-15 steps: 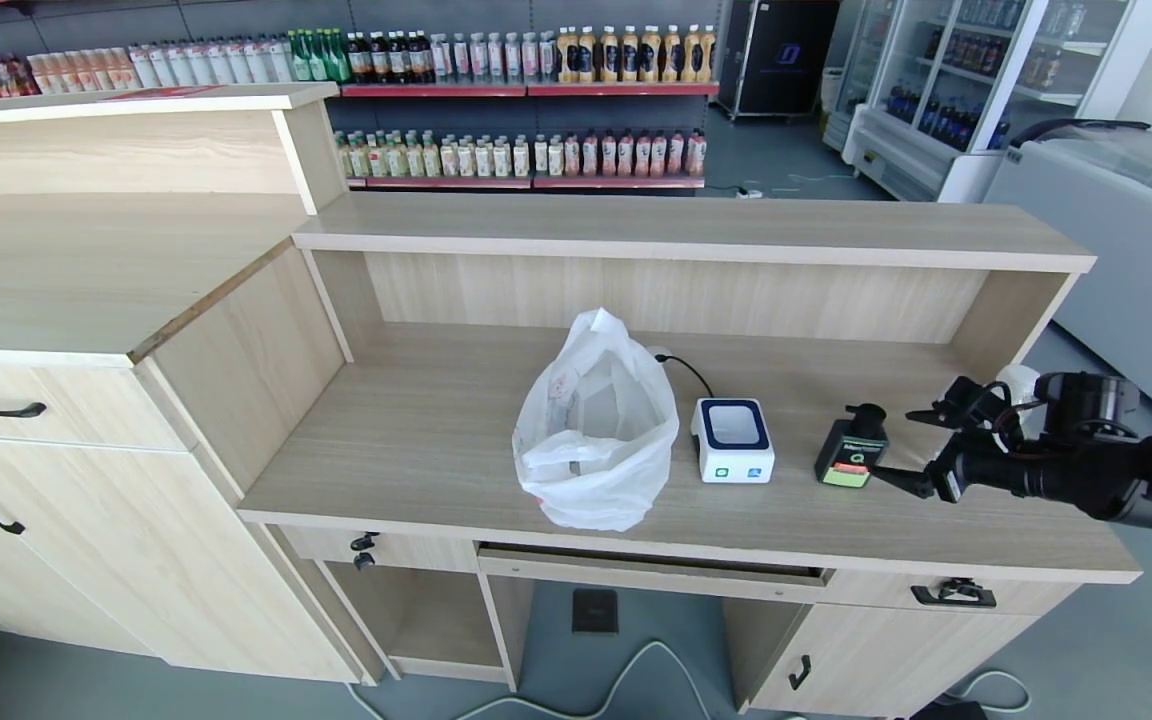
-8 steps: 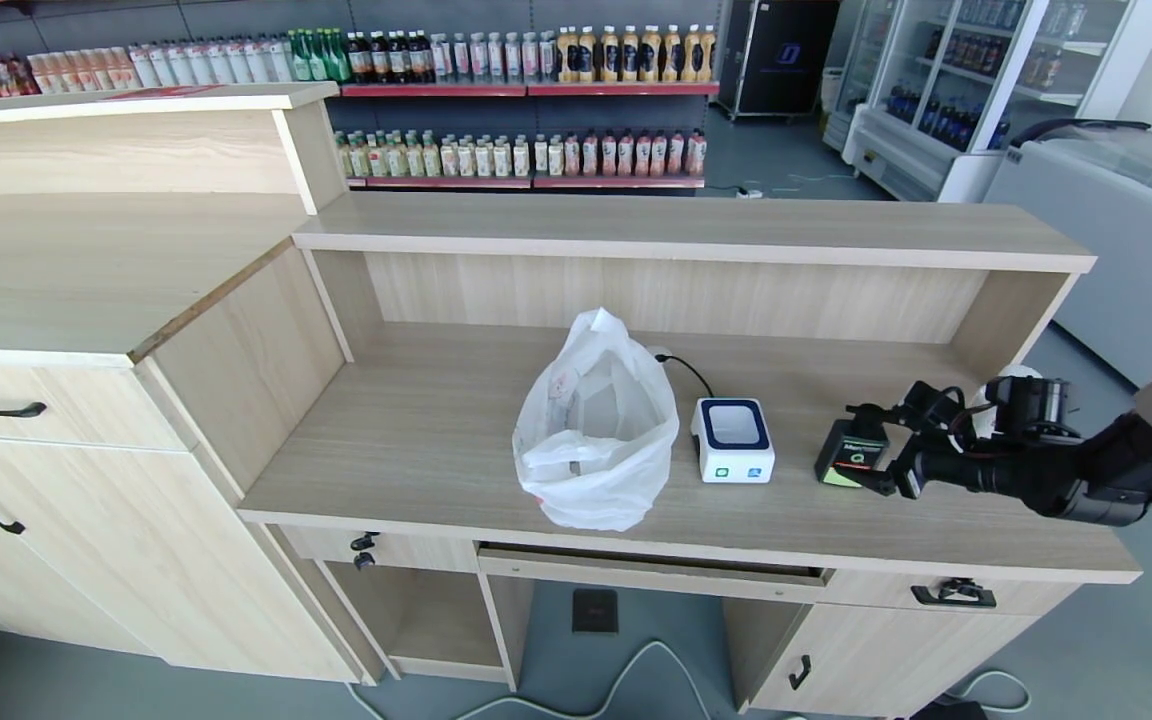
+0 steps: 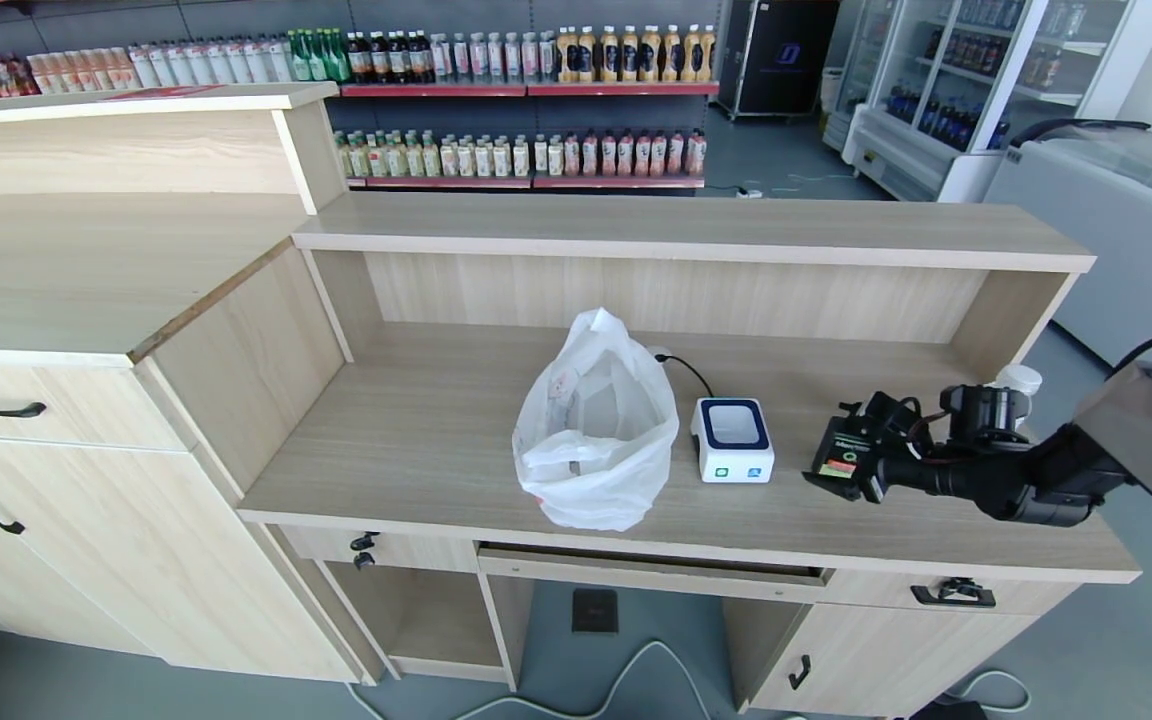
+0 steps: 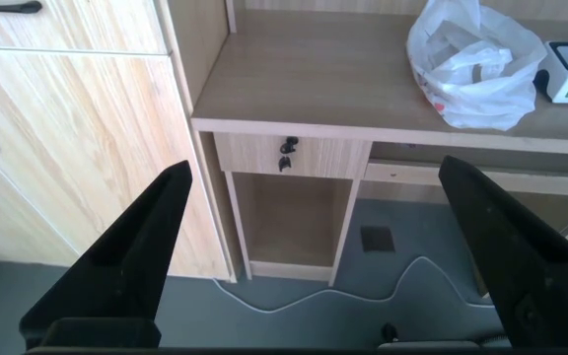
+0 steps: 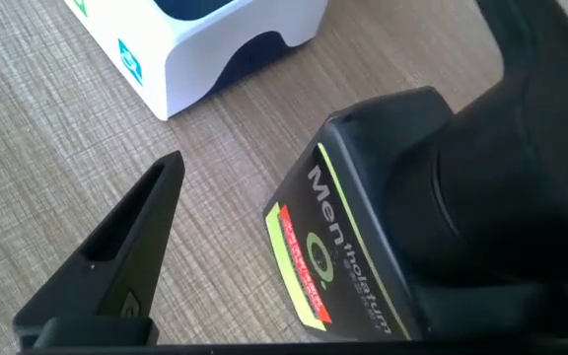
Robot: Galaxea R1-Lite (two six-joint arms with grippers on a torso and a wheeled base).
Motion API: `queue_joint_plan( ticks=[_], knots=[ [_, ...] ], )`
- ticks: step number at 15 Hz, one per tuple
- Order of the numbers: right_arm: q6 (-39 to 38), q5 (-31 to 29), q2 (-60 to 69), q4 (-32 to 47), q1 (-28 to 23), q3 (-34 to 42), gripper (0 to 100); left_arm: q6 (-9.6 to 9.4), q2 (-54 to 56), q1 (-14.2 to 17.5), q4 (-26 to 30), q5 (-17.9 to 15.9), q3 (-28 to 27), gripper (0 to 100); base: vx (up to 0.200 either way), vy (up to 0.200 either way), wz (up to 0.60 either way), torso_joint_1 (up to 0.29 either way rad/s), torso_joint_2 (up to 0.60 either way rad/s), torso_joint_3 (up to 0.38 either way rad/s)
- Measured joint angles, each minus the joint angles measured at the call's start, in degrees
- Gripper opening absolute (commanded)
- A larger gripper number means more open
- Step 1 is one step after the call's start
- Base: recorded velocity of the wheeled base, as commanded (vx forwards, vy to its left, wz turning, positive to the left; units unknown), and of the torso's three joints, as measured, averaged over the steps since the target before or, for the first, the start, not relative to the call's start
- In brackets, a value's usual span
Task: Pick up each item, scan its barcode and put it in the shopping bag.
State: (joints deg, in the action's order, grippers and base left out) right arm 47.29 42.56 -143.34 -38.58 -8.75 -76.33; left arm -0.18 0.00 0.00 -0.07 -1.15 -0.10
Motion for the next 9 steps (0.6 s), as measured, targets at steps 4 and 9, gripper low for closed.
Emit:
queue_joint_plan(
  ticks=[4, 9],
  knots=[
    [-0.2, 1.7, -1.7, 0.1, 0.8, -1.8, 0, 0.0, 0.0, 0.0, 0.0, 0.0, 0.0, 100, 0.0, 0.0, 0.0, 0.0, 0.0, 0.0],
    [-1.2, 2.1, -1.5, -2.4, 0.2, -2.3, 0, 0.0, 0.0, 0.0, 0.0, 0.0, 0.0, 100, 0.0, 0.0, 0.0, 0.0, 0.0, 0.0]
  ],
)
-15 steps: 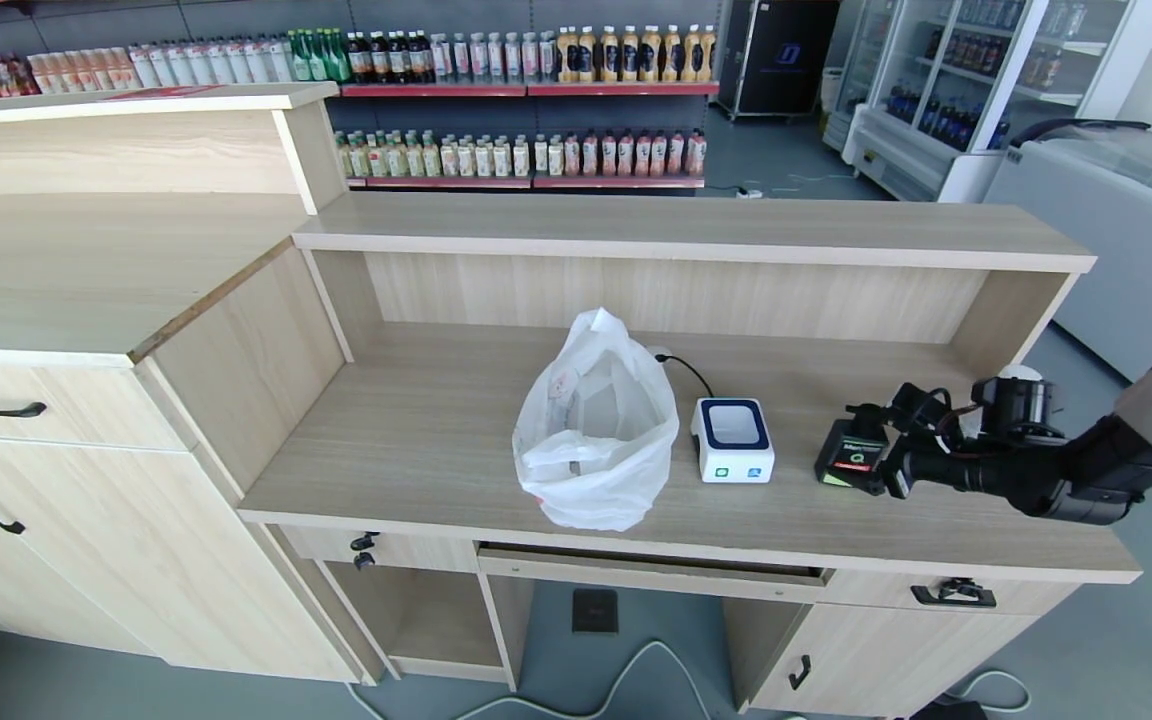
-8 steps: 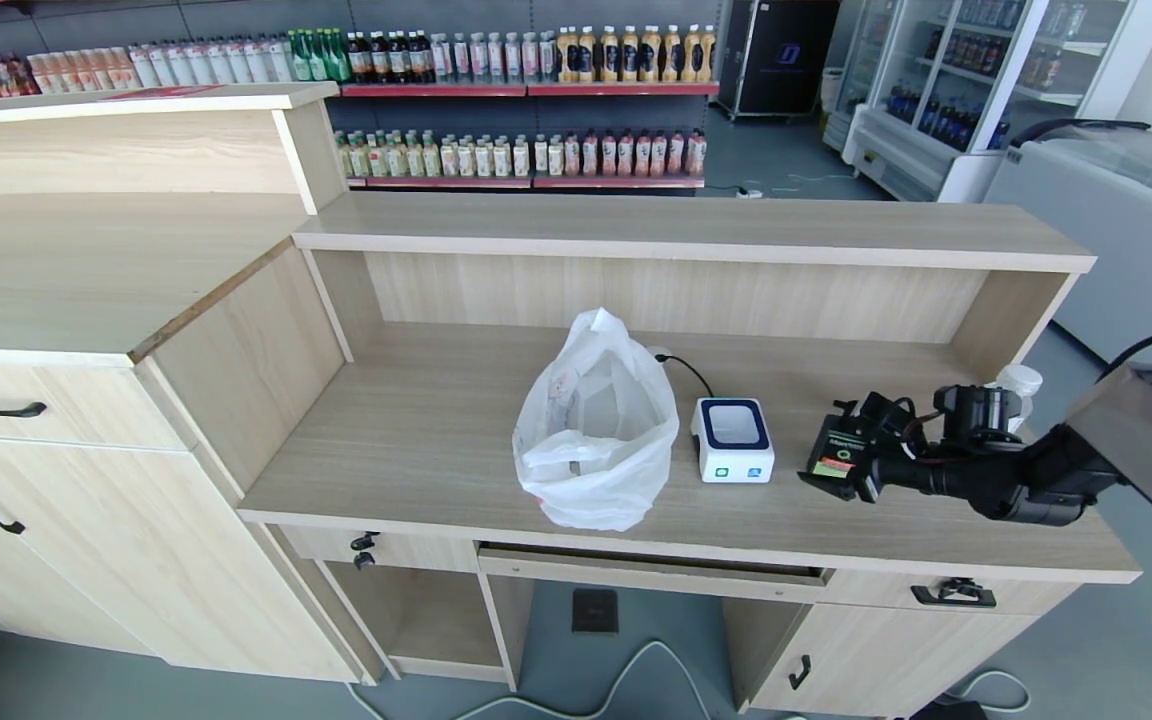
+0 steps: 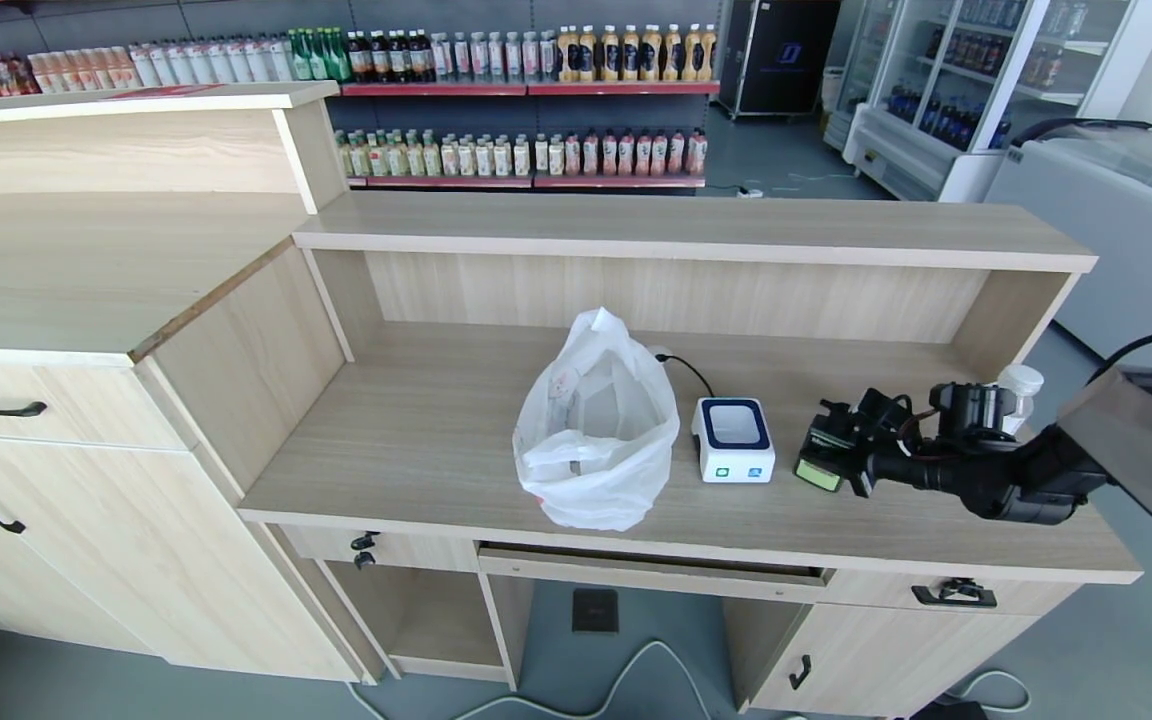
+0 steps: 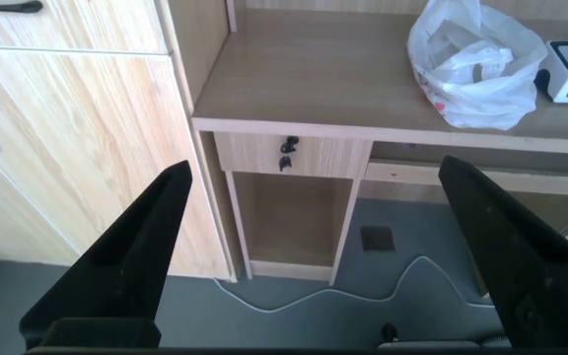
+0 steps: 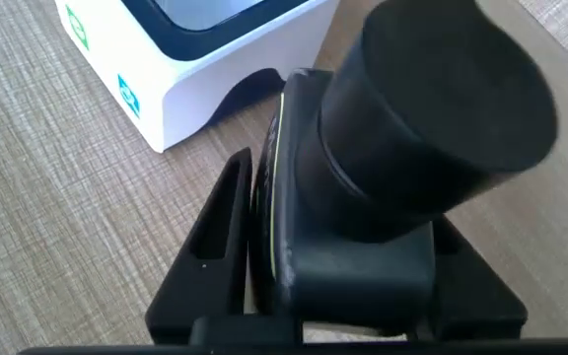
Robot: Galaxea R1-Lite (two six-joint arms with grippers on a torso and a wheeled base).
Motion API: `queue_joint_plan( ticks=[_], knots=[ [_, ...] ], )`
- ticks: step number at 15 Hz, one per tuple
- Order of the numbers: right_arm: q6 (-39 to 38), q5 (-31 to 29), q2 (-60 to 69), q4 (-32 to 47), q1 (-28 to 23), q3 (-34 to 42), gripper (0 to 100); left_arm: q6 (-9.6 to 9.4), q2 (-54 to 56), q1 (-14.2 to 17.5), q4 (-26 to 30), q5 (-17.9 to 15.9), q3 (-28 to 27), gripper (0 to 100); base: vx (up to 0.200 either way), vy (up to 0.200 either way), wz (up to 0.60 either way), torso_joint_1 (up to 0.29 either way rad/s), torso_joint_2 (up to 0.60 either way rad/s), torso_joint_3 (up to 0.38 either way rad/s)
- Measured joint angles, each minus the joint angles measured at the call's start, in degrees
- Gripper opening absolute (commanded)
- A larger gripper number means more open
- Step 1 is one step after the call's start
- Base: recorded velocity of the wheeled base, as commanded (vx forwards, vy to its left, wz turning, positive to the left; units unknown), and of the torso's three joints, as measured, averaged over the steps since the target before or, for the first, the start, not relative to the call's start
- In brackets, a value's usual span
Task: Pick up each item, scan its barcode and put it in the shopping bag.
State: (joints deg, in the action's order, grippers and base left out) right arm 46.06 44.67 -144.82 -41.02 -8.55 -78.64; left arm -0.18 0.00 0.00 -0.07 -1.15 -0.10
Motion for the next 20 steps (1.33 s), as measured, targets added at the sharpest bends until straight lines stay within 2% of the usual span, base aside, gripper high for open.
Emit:
queue_joint_plan(
  ticks=[5, 11, 14, 16, 18, 20],
  knots=[
    [-3.4, 0.0, 4.4, -5.4, -1.4, 3.0, 0, 0.0, 0.0, 0.0, 0.0, 0.0, 0.0, 100, 0.0, 0.0, 0.0, 0.0, 0.0, 0.0],
    [-3.4, 0.0, 21.0, -5.8, -5.8, 18.0, 0, 0.02, 0.0, 0.0, 0.0, 0.0, 0.0, 100, 0.0, 0.0, 0.0, 0.0, 0.0, 0.0],
    [-1.0, 0.0, 32.4, -6.0, -6.7, 22.9, 0, 0.0, 0.0, 0.0, 0.0, 0.0, 0.0, 100, 0.0, 0.0, 0.0, 0.0, 0.0, 0.0],
    [5.4, 0.2, 40.1, -7.2, -7.0, 27.7, 0, 0.0, 0.0, 0.0, 0.0, 0.0, 0.0, 100, 0.0, 0.0, 0.0, 0.0, 0.0, 0.0],
    [17.2, 4.6, 46.3, -10.5, -6.9, 34.3, 0, 0.0, 0.0, 0.0, 0.0, 0.0, 0.0, 100, 0.0, 0.0, 0.0, 0.0, 0.0, 0.0],
    [31.4, 9.3, 51.0, -14.1, -4.7, 39.4, 0, 0.0, 0.0, 0.0, 0.0, 0.0, 0.0, 100, 0.0, 0.0, 0.0, 0.0, 0.0, 0.0]
  ],
)
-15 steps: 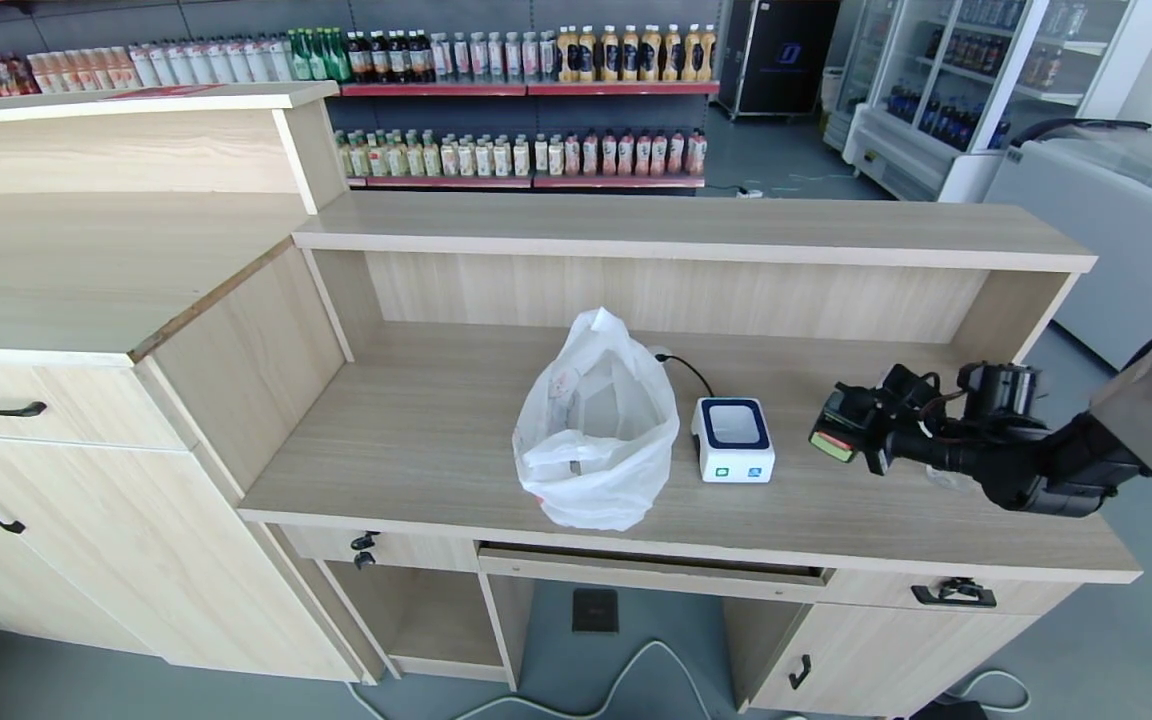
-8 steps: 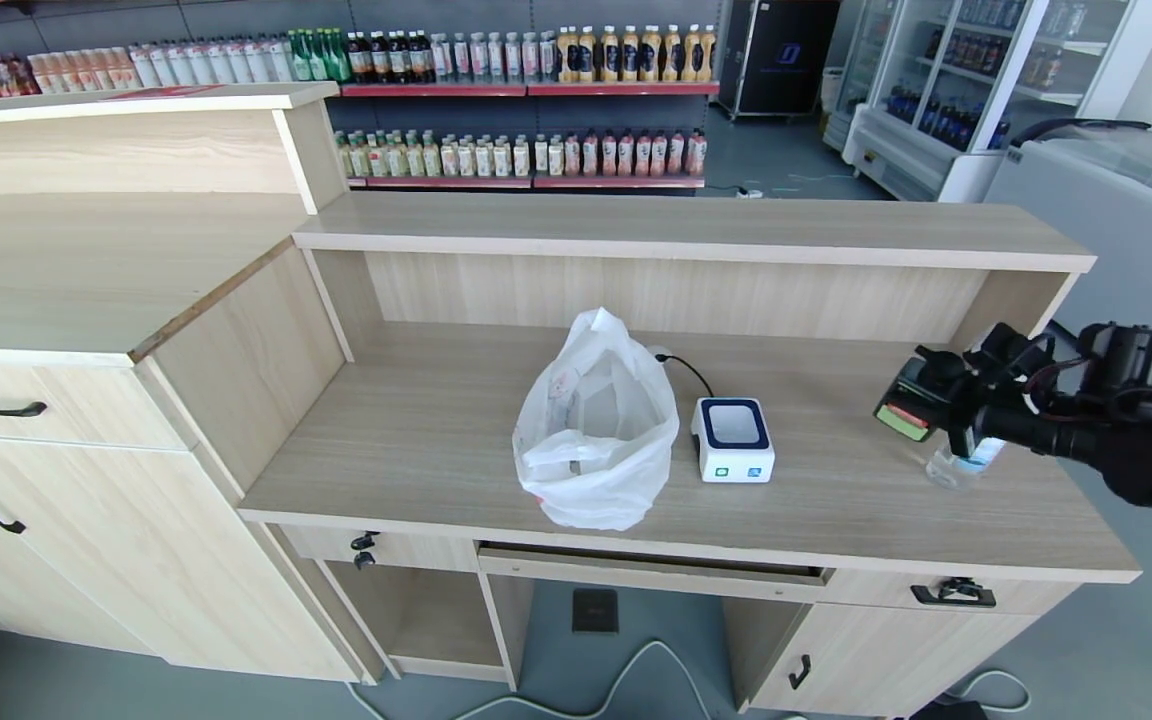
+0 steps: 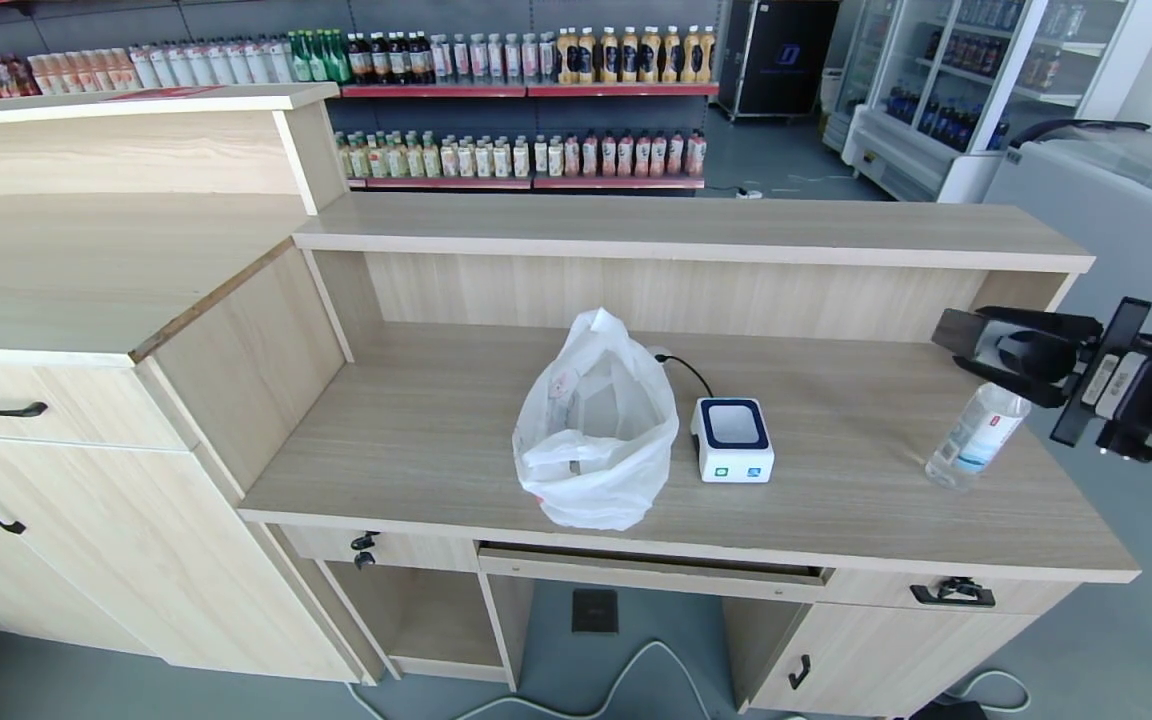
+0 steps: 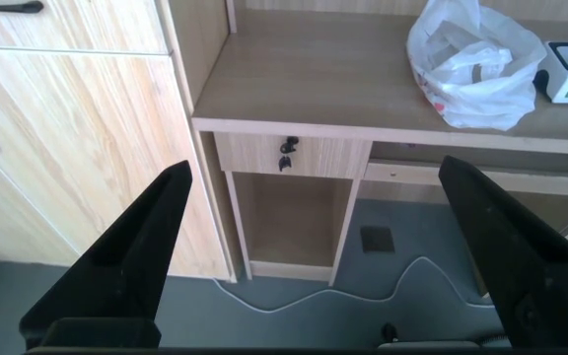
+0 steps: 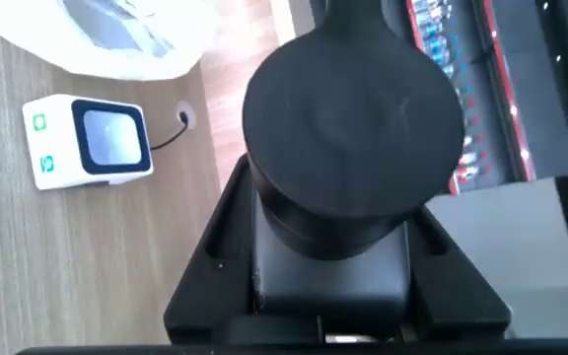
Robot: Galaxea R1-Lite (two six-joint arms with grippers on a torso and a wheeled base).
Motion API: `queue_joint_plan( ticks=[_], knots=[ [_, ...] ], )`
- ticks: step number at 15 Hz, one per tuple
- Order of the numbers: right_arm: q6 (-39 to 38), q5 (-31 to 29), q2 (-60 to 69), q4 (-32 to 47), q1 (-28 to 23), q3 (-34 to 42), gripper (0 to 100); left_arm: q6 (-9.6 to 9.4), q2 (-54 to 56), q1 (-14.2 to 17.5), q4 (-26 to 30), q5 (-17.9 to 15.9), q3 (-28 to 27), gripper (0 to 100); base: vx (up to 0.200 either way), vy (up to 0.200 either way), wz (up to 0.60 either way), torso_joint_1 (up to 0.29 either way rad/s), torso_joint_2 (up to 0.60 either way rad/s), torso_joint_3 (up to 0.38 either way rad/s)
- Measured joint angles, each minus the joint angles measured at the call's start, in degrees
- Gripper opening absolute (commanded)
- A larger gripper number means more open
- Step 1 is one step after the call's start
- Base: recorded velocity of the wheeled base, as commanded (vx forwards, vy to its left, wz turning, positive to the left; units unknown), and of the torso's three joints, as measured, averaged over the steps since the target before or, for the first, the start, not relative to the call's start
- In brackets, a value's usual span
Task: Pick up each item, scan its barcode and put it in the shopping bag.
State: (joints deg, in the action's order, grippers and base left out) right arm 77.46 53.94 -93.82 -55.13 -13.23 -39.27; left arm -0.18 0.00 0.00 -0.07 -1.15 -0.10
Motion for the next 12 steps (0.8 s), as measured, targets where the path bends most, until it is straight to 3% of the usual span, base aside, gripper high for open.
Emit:
queue_joint_plan(
  ticks=[3, 6, 9, 12],
  knots=[
    [20.3, 1.4, 5.4, -1.0, 7.1, 7.9, 0, 0.0, 0.0, 0.0, 0.0, 0.0, 0.0, 100, 0.0, 0.0, 0.0, 0.0, 0.0, 0.0],
    [39.4, 2.0, 9.8, -5.7, 17.0, 10.5, 0, 0.0, 0.0, 0.0, 0.0, 0.0, 0.0, 100, 0.0, 0.0, 0.0, 0.0, 0.0, 0.0],
    [45.0, -3.1, 14.1, -19.1, 23.2, 13.6, 0, 0.0, 0.0, 0.0, 0.0, 0.0, 0.0, 100, 0.0, 0.0, 0.0, 0.0, 0.0, 0.0],
    [45.6, -4.8, 16.0, -15.3, 26.6, 13.9, 0, 0.0, 0.0, 0.0, 0.0, 0.0, 0.0, 100, 0.0, 0.0, 0.0, 0.0, 0.0, 0.0]
  ],
)
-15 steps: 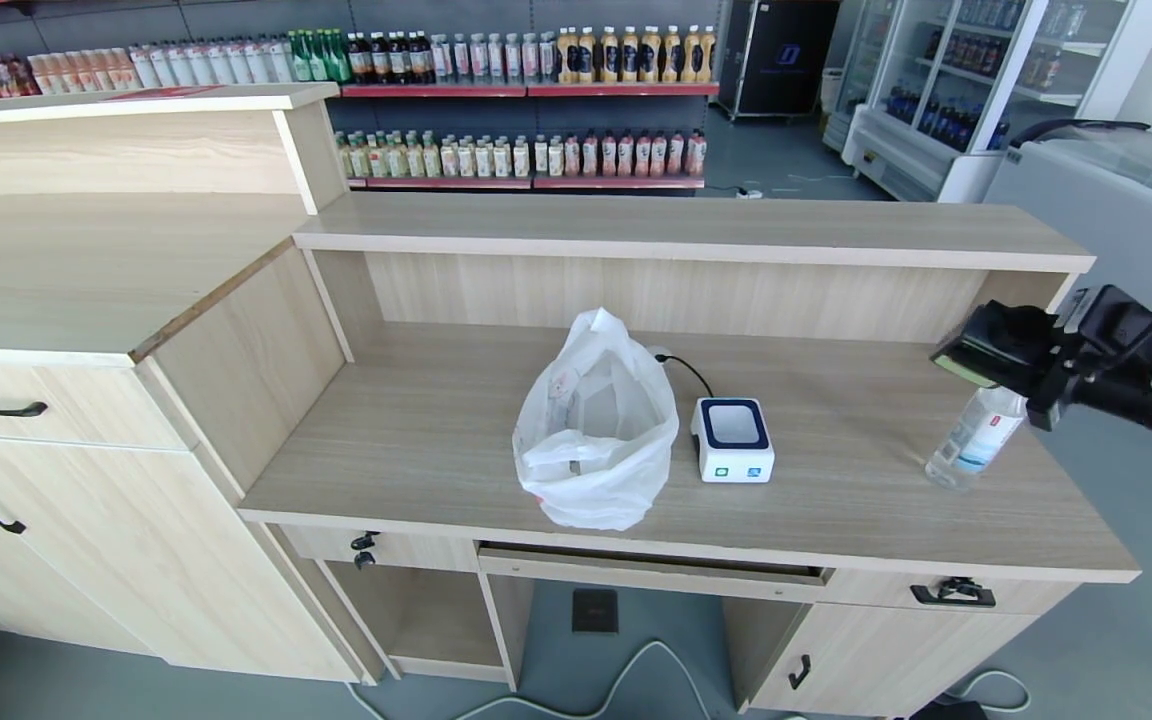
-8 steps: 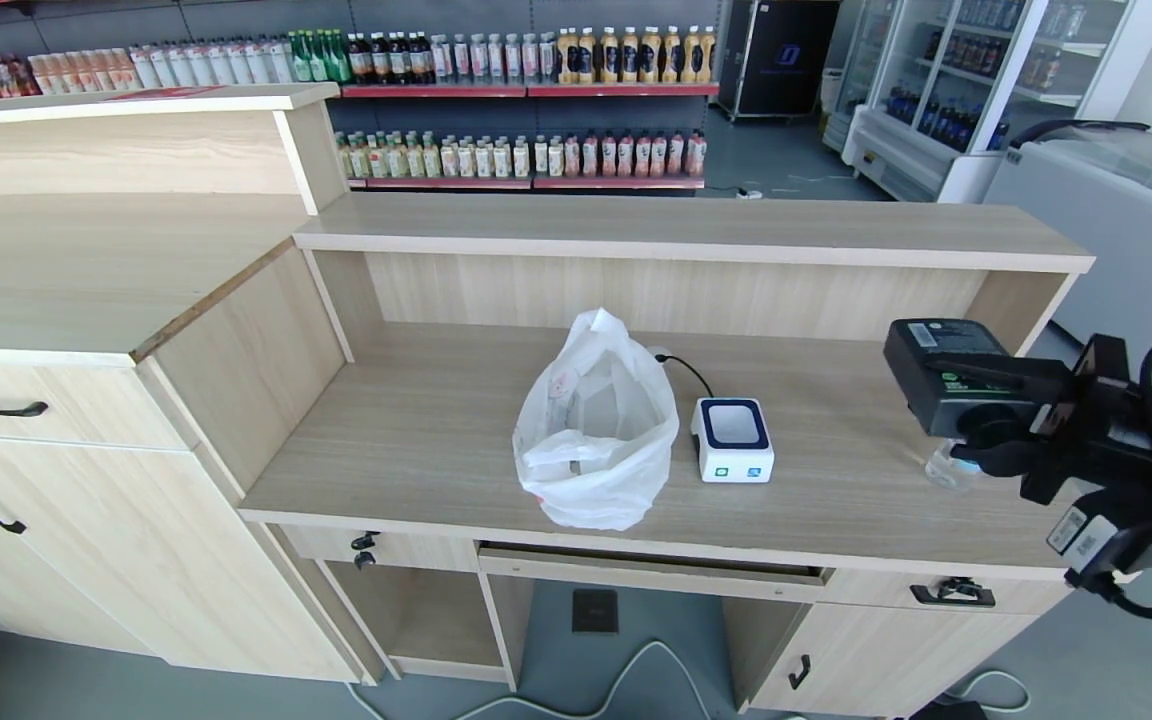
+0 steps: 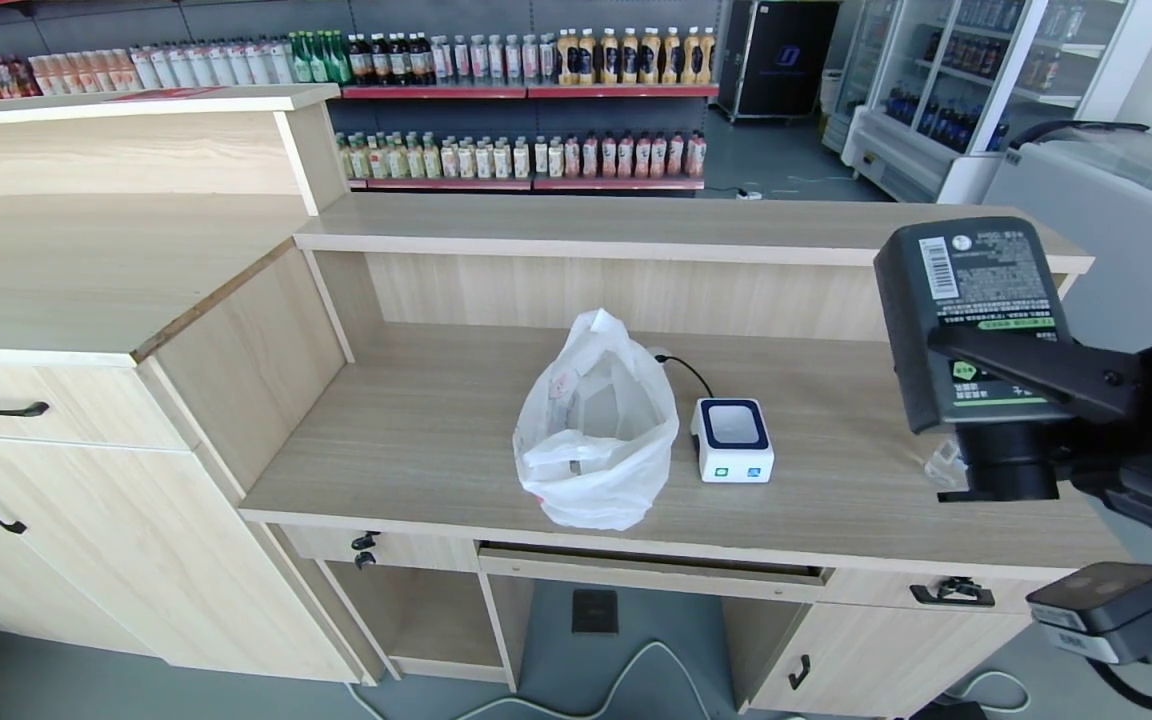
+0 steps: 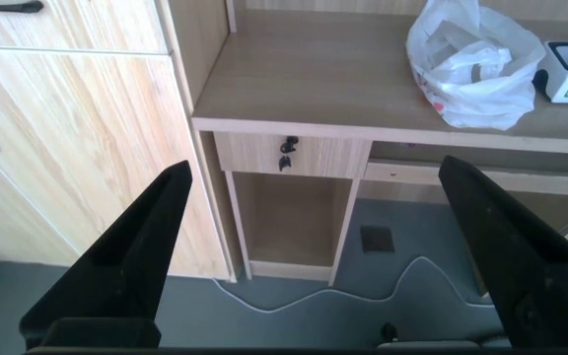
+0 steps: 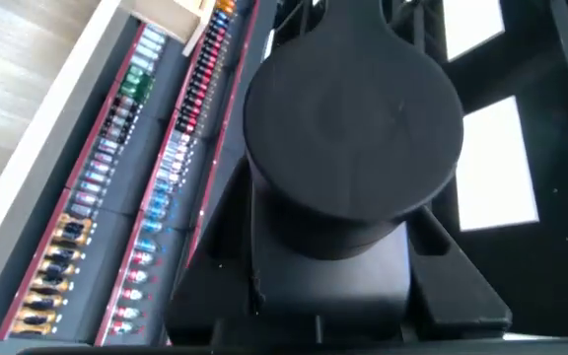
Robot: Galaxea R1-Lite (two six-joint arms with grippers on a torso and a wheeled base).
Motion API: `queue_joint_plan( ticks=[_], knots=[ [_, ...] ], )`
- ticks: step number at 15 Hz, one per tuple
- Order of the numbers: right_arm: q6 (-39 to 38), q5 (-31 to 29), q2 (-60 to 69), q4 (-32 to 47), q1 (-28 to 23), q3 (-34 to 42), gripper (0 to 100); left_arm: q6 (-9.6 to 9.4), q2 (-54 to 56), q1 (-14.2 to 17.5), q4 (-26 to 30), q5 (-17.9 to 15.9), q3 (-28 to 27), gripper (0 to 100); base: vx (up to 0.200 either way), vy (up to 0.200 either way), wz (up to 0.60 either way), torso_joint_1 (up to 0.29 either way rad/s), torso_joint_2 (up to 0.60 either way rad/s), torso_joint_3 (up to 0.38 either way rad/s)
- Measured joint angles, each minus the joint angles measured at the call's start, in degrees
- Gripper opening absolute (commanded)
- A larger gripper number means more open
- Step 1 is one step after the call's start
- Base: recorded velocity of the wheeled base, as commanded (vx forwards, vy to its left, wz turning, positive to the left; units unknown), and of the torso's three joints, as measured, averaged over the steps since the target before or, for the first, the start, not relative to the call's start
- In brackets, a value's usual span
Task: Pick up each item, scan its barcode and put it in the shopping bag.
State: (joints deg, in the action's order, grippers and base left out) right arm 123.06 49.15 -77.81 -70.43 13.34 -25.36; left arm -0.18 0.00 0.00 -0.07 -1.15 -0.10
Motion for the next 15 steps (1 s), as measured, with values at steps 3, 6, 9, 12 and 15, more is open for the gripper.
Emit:
queue_joint_plan(
  ticks=[3, 6, 9, 12, 15],
  knots=[
    [0.6, -0.5, 0.1, 3.0, 3.8, -0.2, 0, 0.0, 0.0, 0.0, 0.0, 0.0, 0.0, 100, 0.0, 0.0, 0.0, 0.0, 0.0, 0.0],
    [0.9, -0.4, -0.9, 3.8, 10.0, -0.3, 0, 0.0, 0.0, 0.0, 0.0, 0.0, 0.0, 100, 0.0, 0.0, 0.0, 0.0, 0.0, 0.0],
    [0.9, 0.2, -1.6, 3.8, 16.2, -0.6, 0, 0.0, 0.0, 0.0, 0.0, 0.0, 0.0, 100, 0.0, 0.0, 0.0, 0.0, 0.0, 0.0],
    [2.0, 0.5, -2.8, 3.8, 20.4, -0.8, 0, 0.0, 0.0, 0.0, 0.0, 0.0, 0.0, 100, 0.0, 0.0, 0.0, 0.0, 0.0, 0.0],
    [3.9, 2.3, -3.6, 3.8, 24.4, 0.2, 0, 0.0, 0.0, 0.0, 0.0, 0.0, 0.0, 100, 0.0, 0.0, 0.0, 0.0, 0.0, 0.0]
  ],
)
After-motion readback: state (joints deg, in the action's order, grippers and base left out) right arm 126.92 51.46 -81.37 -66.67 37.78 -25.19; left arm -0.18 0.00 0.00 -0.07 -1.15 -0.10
